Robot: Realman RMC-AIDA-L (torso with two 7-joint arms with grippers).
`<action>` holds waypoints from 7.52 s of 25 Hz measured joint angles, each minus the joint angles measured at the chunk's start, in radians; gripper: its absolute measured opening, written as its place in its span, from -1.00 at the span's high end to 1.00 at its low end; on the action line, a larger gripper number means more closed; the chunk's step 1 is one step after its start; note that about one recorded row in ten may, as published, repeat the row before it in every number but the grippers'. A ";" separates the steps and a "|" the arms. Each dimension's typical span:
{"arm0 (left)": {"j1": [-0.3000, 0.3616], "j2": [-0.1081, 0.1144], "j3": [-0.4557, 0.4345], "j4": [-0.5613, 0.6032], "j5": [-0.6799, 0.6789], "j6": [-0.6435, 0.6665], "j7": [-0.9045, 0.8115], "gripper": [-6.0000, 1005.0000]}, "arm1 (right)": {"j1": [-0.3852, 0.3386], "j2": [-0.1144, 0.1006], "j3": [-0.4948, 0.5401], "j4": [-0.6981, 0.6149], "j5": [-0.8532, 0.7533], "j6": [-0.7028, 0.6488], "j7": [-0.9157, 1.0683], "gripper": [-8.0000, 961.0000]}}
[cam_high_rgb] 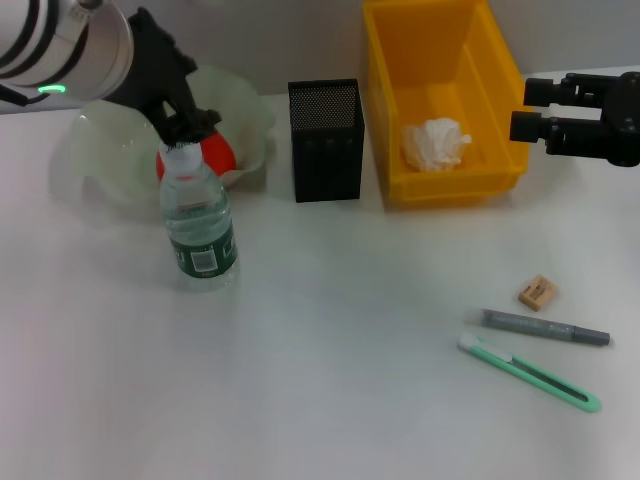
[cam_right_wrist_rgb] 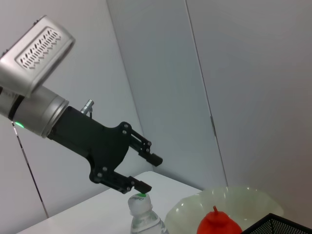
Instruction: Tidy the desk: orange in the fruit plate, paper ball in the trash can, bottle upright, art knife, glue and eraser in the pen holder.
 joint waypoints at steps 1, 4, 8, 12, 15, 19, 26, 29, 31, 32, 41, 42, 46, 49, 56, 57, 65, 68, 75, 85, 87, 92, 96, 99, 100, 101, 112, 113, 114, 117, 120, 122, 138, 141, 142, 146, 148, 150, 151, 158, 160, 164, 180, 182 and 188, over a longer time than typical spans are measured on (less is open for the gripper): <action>0.004 0.000 -0.008 0.000 -0.012 -0.006 0.000 0.20 | 0.000 0.000 0.000 0.000 0.000 0.000 0.000 -0.36; 0.024 0.002 -0.060 -0.002 -0.086 -0.042 0.012 0.06 | 0.000 0.000 0.001 0.001 0.000 0.000 0.000 -0.36; 0.064 0.004 -0.176 -0.024 -0.237 -0.103 0.058 -0.13 | 0.000 0.000 0.001 0.003 0.000 0.004 -0.003 -0.36; 0.093 0.005 -0.284 -0.082 -0.384 -0.139 0.114 -0.32 | 0.001 0.000 -0.003 0.004 0.000 0.012 -0.004 -0.36; 0.119 0.005 -0.383 -0.167 -0.534 -0.158 0.190 -0.46 | 0.004 0.000 -0.003 0.004 0.000 0.012 -0.003 -0.36; 0.147 0.006 -0.455 -0.255 -0.658 -0.182 0.271 -0.45 | 0.009 0.000 -0.004 0.004 -0.002 0.012 -0.003 -0.36; 0.181 0.010 -0.556 -0.422 -0.843 -0.179 0.429 -0.45 | 0.014 0.000 -0.006 0.008 -0.009 0.022 0.000 -0.36; 0.201 0.009 -0.561 -0.474 -0.901 -0.183 0.491 -0.45 | 0.014 0.002 -0.003 0.008 -0.010 0.024 0.000 -0.36; 0.219 0.009 -0.562 -0.492 -0.942 -0.183 0.533 -0.45 | 0.014 0.003 -0.001 0.009 -0.010 0.025 0.000 -0.36; 0.230 0.009 -0.562 -0.498 -0.965 -0.183 0.554 -0.45 | 0.014 0.004 -0.001 0.008 -0.010 0.025 0.001 -0.36; 0.283 0.012 -0.587 -0.552 -1.066 -0.165 0.637 -0.45 | 0.021 0.001 -0.002 0.013 -0.011 0.025 0.003 -0.36; 0.283 0.012 -0.588 -0.571 -1.066 -0.156 0.659 -0.45 | 0.021 0.001 -0.002 0.013 -0.011 0.024 0.003 -0.36; 0.282 0.014 -0.588 -0.598 -1.066 -0.143 0.688 -0.45 | 0.021 0.000 -0.002 0.013 -0.011 0.024 0.003 -0.36; 0.280 0.018 -0.589 -0.626 -1.067 -0.123 0.723 -0.45 | 0.021 0.000 -0.004 0.016 -0.011 0.024 0.000 -0.36; 0.268 0.025 -0.617 -0.683 -1.068 -0.099 0.746 -0.45 | 0.024 0.000 -0.008 0.024 -0.011 0.032 -0.004 -0.36; 0.261 0.024 -0.642 -0.706 -1.068 -0.090 0.755 -0.45 | 0.024 0.000 -0.008 0.024 -0.011 0.035 -0.004 -0.36; 0.248 0.025 -0.658 -0.724 -1.069 -0.072 0.766 -0.45 | 0.024 0.000 -0.010 0.023 -0.014 0.039 0.013 -0.36; 0.246 0.025 -0.662 -0.724 -1.069 -0.072 0.774 -0.45 | 0.029 0.002 -0.010 0.008 -0.039 0.040 0.056 -0.36; 0.240 0.025 -0.663 -0.724 -1.069 -0.077 0.783 -0.45 | 0.079 0.019 -0.026 -0.123 -0.243 0.039 0.253 -0.36; 0.198 0.014 -0.711 -0.730 -1.080 -0.082 0.811 -0.45 | 0.231 0.014 -0.283 -0.189 -0.536 -0.006 0.607 -0.35; 0.198 0.014 -0.711 -0.730 -1.080 -0.082 0.811 -0.45 | 0.279 0.027 -0.336 -0.189 -0.622 -0.046 0.664 -0.35; 0.189 0.017 -0.723 -0.743 -1.093 -0.082 0.812 -0.45 | 0.328 0.056 -0.392 -0.185 -0.722 -0.081 0.714 -0.34; 0.184 0.018 -0.725 -0.744 -1.094 -0.078 0.812 -0.45 | 0.344 0.065 -0.440 -0.183 -0.757 -0.094 0.744 -0.34; 0.182 0.018 -0.725 -0.745 -1.094 -0.078 0.812 -0.45 | 0.352 0.070 -0.485 -0.181 -0.782 -0.110 0.769 -0.34; 0.181 0.018 -0.726 -0.745 -1.094 -0.078 0.812 -0.45 | 0.354 0.072 -0.497 -0.180 -0.789 -0.116 0.773 -0.34; 0.179 0.018 -0.726 -0.745 -1.094 -0.078 0.812 -0.45 | 0.356 0.075 -0.509 -0.180 -0.796 -0.123 0.777 -0.34; 0.170 0.016 -0.727 -0.753 -1.094 -0.081 0.815 -0.45 | 0.371 0.096 -0.596 -0.168 -0.909 -0.149 0.798 -0.34; 0.170 0.016 -0.727 -0.753 -1.094 -0.081 0.815 -0.45 | 0.371 0.096 -0.596 -0.168 -0.909 -0.149 0.798 -0.34; 0.168 0.016 -0.727 -0.755 -1.094 -0.081 0.818 -0.45 | 0.372 0.096 -0.597 -0.165 -0.915 -0.150 0.798 -0.34; 0.160 0.015 -0.727 -0.776 -1.094 -0.087 0.829 -0.45 | 0.377 0.096 -0.617 -0.140 -0.926 -0.147 0.799 -0.34; 0.155 0.015 -0.728 -0.788 -1.094 -0.093 0.836 -0.45 | 0.379 0.097 -0.629 -0.132 -0.934 -0.141 0.800 -0.34; 0.153 0.015 -0.729 -0.792 -1.094 -0.096 0.839 -0.45 | 0.382 0.098 -0.647 -0.124 -0.938 -0.132 0.808 -0.34; 0.141 0.017 -0.730 -0.814 -1.094 -0.108 0.860 -0.45 | 0.442 0.105 -0.722 0.019 -0.965 -0.033 0.819 -0.34; 0.141 0.018 -0.730 -0.821 -1.094 -0.108 0.864 -0.45 | 0.452 0.107 -0.727 0.043 -0.963 -0.024 0.817 -0.34; 0.141 0.018 -0.730 -0.821 -1.094 -0.108 0.864 -0.45 | 0.455 0.108 -0.734 0.050 -0.963 -0.018 0.817 -0.34; 0.141 0.018 -0.730 -0.824 -1.094 -0.108 0.873 -0.45 | 0.456 0.109 -0.748 0.054 -0.955 -0.012 0.820 -0.34; 0.142 0.018 -0.731 -0.825 -1.094 -0.109 0.875 -0.45 | 0.456 0.109 -0.753 0.060 -0.947 -0.007 0.821 -0.34; 0.142 0.019 -0.731 -0.825 -1.094 -0.110 0.876 -0.45 | 0.457 0.109 -0.758 0.070 -0.945 -0.002 0.823 -0.34; 0.142 0.019 -0.731 -0.825 -1.094 -0.110 0.876 -0.45 | 0.458 0.109 -0.761 0.073 -0.944 0.002 0.824 -0.34; 0.145 0.020 -0.732 -0.826 -1.094 -0.111 0.878 -0.45 | 0.459 0.109 -0.794 0.076 -0.942 0.018 0.833 -0.34; 0.145 0.020 -0.732 -0.826 -1.094 -0.111 0.878 -0.45 | 0.460 0.109 -0.799 0.076 -0.942 0.023 0.833 -0.34; 0.145 0.021 -0.732 -0.825 -1.094 -0.111 0.879 -0.45 | 0.461 0.109 -0.800 0.076 -0.942 0.029 0.834 -0.34; 0.144 0.021 -0.732 -0.825 -1.094 -0.111 0.889 -0.45 | 0.465 0.109 -0.843 0.100 -0.940 0.060 0.854 -0.34; 0.145 0.021 -0.732 -0.825 -1.094 -0.111 0.890 -0.45 | 0.464 0.109 -0.852 0.100 -0.940 0.064 0.860 -0.34; 0.145 0.021 -0.732 -0.825 -1.094 -0.111 0.891 -0.45 | 0.465 0.111 -0.881 0.100 -0.939 0.075 0.874 -0.34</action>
